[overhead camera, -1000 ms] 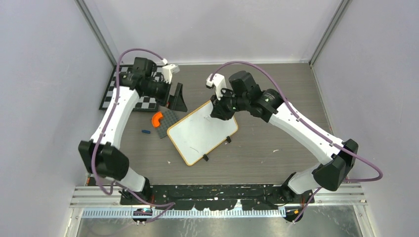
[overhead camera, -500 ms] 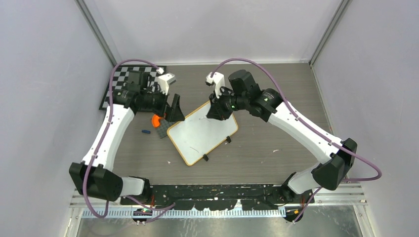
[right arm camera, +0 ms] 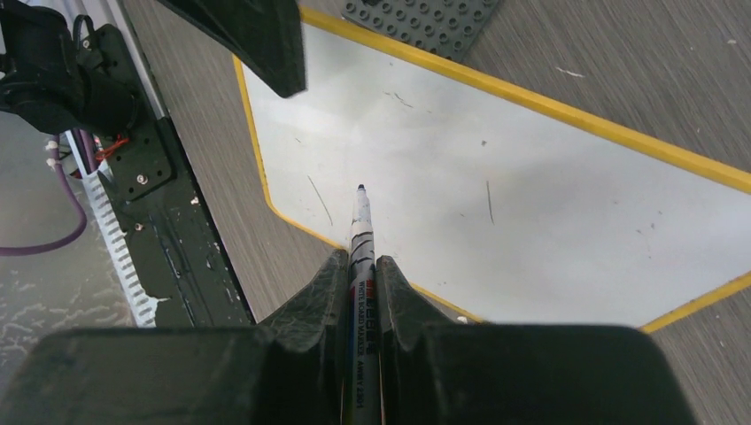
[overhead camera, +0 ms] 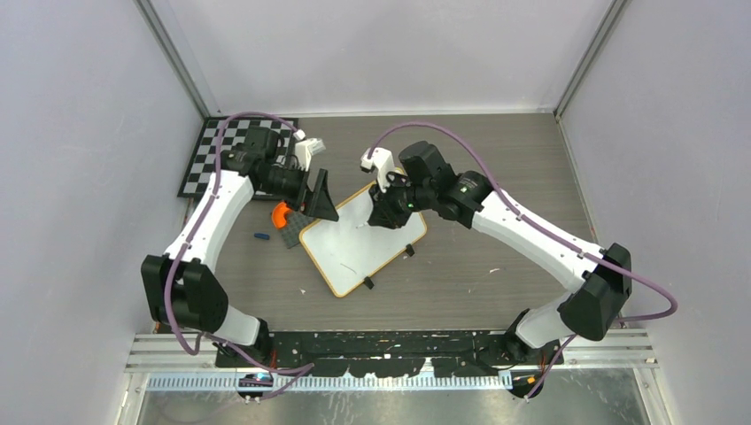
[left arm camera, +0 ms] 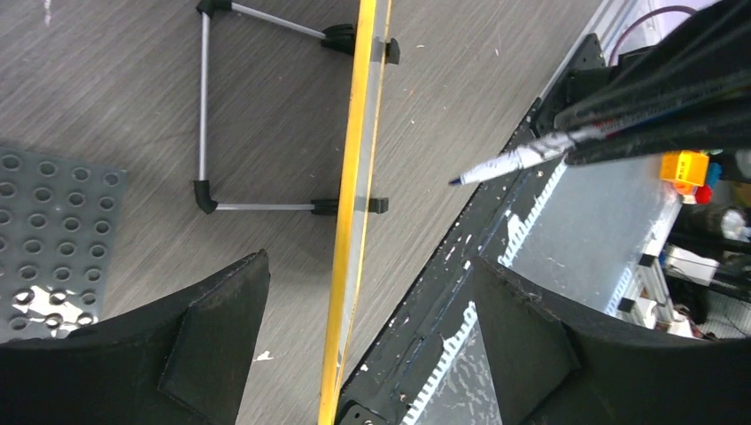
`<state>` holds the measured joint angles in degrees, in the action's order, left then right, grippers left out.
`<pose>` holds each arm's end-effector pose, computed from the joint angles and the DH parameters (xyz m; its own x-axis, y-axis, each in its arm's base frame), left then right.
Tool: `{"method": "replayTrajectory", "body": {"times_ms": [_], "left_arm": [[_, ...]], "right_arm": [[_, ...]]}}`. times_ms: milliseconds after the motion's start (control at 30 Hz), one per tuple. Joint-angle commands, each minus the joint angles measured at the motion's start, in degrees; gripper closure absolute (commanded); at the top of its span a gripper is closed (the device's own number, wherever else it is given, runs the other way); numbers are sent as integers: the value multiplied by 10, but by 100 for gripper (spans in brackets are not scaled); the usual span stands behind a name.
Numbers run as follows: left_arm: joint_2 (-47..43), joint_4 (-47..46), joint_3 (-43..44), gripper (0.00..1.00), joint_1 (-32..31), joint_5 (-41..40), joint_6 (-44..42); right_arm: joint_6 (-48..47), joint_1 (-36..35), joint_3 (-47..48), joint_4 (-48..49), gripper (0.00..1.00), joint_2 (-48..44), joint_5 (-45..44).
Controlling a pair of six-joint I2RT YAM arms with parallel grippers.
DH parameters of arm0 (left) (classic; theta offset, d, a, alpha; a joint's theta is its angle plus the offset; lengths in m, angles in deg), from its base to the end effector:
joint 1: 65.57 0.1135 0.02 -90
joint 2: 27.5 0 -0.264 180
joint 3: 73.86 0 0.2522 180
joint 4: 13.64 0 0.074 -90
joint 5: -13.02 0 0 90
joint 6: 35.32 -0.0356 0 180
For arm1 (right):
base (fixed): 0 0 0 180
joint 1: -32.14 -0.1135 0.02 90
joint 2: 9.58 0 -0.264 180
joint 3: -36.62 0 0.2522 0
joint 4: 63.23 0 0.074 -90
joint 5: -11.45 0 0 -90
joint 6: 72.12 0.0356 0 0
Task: Write a sentence on the whiteboard
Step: Hold the whiteboard stand at the center of the board.
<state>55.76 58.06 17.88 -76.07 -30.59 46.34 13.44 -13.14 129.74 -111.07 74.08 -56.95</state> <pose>0.2734 -0.0769 0.3249 -0.8038 0.2507 -0.5396 0.5691 0.5886 -0.5742 0.2184 0.2391 0.3508 -0.3687 -0.4746 -0.7993 -0.8949 0.4137 0.1672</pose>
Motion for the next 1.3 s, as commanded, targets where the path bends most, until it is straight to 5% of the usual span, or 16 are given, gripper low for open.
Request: {"method": "replayTrajectory", "body": {"times_ms": [0,1267], "left_arm": [[23,-2,10,16,7,61,6],[109,40,39,57,-12,124,-46]], "right_arm": [[0,-38,15,44,100,11,-37],[30,-82,38,46,100,35,-2]]}}
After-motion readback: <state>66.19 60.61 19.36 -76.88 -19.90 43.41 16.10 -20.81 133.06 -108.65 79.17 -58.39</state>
